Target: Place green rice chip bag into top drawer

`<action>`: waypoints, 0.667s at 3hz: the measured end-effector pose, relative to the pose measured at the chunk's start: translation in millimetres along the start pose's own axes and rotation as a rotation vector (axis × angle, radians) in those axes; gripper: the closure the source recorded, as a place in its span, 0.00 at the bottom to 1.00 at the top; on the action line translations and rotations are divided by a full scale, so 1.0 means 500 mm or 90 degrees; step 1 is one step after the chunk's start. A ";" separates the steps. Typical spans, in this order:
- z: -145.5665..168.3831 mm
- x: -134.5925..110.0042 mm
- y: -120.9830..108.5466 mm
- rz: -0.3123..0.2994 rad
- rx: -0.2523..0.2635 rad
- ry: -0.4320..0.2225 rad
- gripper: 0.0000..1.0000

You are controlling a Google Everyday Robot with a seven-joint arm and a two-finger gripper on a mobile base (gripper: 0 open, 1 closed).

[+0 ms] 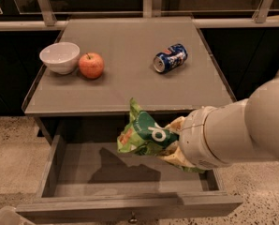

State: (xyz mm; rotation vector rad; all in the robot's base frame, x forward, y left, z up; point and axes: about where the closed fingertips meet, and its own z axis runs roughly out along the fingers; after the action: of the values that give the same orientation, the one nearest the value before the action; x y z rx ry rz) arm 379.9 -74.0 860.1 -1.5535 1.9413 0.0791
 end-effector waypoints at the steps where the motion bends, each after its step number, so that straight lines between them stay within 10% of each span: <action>1: 0.065 0.023 0.012 0.008 -0.014 0.002 1.00; 2: 0.194 0.062 0.053 0.015 -0.045 0.011 1.00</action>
Offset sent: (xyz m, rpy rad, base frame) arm 0.0290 0.0399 -0.1871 -0.0012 0.1144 0.0095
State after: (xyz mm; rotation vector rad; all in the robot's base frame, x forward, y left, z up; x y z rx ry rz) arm 396.0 -51.3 758.7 -1.5816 1.9906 0.1465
